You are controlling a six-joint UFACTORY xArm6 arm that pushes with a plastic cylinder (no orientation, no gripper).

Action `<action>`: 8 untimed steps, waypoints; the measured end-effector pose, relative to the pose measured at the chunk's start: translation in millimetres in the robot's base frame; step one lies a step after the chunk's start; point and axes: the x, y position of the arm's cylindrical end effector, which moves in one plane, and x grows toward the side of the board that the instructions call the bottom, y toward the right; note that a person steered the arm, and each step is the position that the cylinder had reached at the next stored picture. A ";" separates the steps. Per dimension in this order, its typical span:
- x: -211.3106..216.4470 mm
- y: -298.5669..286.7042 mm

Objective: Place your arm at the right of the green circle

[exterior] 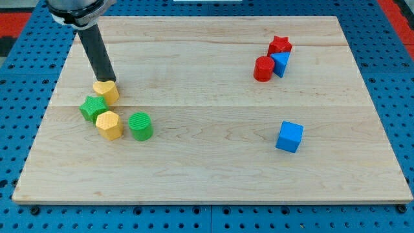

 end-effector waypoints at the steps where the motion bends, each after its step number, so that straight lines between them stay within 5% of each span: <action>1: 6.1 -2.0; 2: -0.7 -0.3; 3: -13.6 62.1; 5: 61.7 155.3; 8: 102.2 122.4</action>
